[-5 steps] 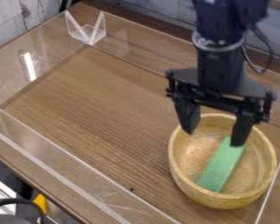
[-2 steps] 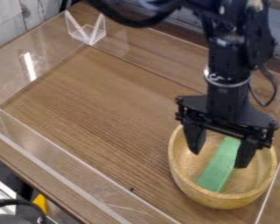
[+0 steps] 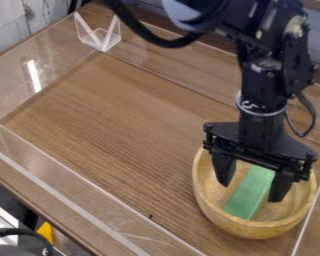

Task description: Remove the green block from inside the brown bowl and put it on the table

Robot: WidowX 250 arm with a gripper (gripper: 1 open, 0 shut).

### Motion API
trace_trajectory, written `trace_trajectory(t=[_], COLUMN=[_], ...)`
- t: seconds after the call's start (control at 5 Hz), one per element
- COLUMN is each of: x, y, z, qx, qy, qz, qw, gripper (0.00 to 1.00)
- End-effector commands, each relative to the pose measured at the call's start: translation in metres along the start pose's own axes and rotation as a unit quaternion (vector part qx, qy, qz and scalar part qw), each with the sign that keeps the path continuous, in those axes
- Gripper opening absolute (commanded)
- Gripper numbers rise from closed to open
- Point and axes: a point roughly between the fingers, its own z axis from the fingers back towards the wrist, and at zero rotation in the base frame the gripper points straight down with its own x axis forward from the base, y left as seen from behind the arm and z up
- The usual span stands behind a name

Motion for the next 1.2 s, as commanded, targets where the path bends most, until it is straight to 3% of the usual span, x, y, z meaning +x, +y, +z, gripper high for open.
trace_trajectory(t=[0.0,0.2,0.4,0.8,1.0], x=[0.003,0.003,0.004,0.007,0.012], y=[-0.003,-0.002,-0.001,0.005,0.013], z=[-0.001,-0.009,-0.012,0.033,0.073], qx=[-0.002,0.001,0.003,-0.026,-0.041], qy=[-0.01,-0.009,-0.008,-0.025,-0.041], qz=[-0.002,0.002,0.004,0.015,0.027], qw=[0.9999,1.0,1.0,0.9992,0.998], gripper=[1.0,1.0,0.0,0.0,0.0])
